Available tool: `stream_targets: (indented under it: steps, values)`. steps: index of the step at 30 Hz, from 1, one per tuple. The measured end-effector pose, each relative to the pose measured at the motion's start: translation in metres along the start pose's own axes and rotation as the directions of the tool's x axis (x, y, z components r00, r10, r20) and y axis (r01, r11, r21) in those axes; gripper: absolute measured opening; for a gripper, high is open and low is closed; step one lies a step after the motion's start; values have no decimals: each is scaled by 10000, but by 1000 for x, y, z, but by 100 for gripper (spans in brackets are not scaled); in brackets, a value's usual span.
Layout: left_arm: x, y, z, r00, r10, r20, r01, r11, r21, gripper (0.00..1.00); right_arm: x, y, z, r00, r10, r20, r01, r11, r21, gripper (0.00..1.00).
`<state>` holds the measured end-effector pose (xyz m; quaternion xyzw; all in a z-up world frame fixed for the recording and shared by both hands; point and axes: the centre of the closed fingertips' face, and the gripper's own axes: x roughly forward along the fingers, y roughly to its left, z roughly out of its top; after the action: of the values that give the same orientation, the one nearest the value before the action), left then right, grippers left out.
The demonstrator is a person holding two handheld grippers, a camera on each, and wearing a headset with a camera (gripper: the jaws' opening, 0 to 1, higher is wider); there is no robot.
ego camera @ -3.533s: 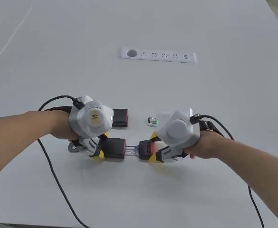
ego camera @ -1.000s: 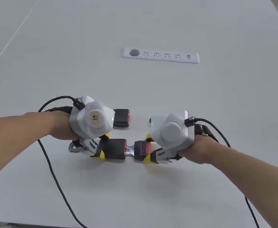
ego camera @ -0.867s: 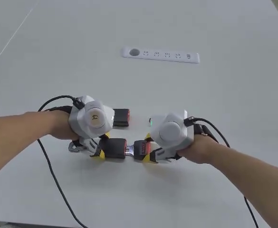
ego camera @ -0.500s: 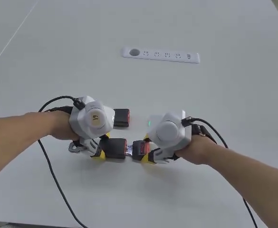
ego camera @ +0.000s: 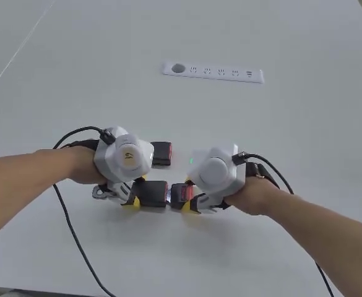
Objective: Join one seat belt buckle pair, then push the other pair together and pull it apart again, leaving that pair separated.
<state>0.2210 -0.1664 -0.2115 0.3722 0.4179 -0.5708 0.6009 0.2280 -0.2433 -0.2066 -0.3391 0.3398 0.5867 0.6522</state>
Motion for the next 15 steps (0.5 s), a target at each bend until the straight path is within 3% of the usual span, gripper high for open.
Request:
stream_targets:
  steps: [10,15]
  values:
    - [1,0,1,10000,-60,-44,60,10000,-39,31,-4,4,4,9999,96,52,-96,10000,-23,29]
    - [1,-2,2,9999,-71,115,72,10000,-53,31,-5,5,1,9990,33,454,-25,9998,-184,29]
